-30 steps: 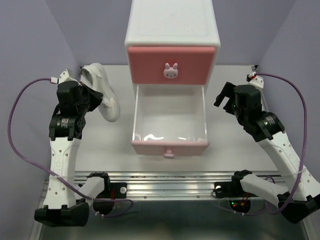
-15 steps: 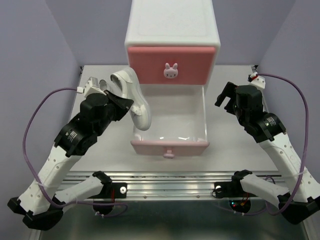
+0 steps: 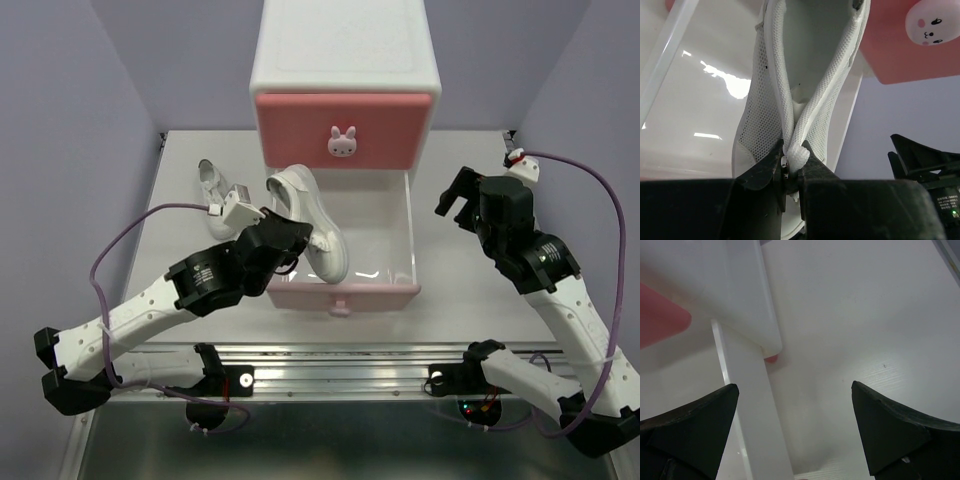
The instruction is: Place and organize the shoes in the shoe cabinet
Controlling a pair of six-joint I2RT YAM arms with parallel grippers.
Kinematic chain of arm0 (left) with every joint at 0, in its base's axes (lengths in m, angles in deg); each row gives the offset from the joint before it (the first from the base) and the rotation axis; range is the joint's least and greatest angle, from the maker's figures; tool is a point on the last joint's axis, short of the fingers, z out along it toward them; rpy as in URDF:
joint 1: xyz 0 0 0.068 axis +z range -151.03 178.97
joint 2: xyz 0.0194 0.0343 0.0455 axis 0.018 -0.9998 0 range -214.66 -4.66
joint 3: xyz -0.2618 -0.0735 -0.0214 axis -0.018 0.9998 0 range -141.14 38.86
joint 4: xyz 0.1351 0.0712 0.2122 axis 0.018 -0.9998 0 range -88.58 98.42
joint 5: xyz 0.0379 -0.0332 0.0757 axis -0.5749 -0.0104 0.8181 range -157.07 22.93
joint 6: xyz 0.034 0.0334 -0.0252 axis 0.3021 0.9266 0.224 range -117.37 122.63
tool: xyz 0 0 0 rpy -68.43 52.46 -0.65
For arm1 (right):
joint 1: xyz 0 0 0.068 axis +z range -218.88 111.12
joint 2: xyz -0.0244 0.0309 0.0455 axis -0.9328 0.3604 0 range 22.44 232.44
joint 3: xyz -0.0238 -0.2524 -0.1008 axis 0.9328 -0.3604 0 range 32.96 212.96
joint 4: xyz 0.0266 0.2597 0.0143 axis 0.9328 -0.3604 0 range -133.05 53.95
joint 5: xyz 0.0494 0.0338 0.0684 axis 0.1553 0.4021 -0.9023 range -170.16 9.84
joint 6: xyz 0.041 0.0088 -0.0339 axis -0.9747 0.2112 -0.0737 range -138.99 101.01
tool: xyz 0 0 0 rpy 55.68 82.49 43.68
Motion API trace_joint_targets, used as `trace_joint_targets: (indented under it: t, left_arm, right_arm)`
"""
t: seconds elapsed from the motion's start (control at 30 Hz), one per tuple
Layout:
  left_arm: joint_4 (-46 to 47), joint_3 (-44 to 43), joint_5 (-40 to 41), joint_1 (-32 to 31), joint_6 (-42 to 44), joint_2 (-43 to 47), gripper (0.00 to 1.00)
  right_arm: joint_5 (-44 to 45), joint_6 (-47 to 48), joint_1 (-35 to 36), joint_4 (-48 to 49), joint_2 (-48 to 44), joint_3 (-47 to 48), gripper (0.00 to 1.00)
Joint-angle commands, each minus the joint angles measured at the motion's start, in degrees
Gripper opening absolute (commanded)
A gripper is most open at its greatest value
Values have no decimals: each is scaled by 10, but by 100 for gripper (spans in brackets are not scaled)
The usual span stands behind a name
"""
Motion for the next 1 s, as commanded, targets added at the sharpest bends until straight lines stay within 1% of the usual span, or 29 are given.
trace_joint_targets:
  t: [0.0,0.17,0.2,0.4,0.6,0.63,0.67,0.77,0.83,0.87,0.97]
  left_arm:
    - [53,28,47,-6,-20,5,0]
    - [57,38,75,-6,-45,-1,0]
    - [71,42,72,-7,-44,-6,0]
    - [107,58,48,-6,-3,-34,0]
    - [114,80,22,-4,60,-51,0]
    - [117,89,18,1,68,-50,0]
    - [127,95,-6,9,102,-49,0]
    - [152,104,-44,36,149,-55,0]
    - [149,101,-58,50,183,-69,0]
    - [144,92,-65,66,193,-74,0]
    - [115,77,-66,78,218,-88,0]
  right_arm:
    - [8,9,-3,0,-10,1,100]
    - [0,9,-3,0,-7,10,100]
    - [-2,10,-3,0,-7,11,100]
    - [1,12,-3,-1,-4,6,100]
    - [1,11,-3,0,1,1,100]
    - [0,11,-3,0,1,0,100]
    - [0,12,-3,1,2,-1,100]
    - [1,12,-3,0,2,-2,100]
    - [1,12,-3,0,3,-2,100]
    - [2,12,-3,0,3,-3,100]
    - [4,9,-3,1,1,-5,100]
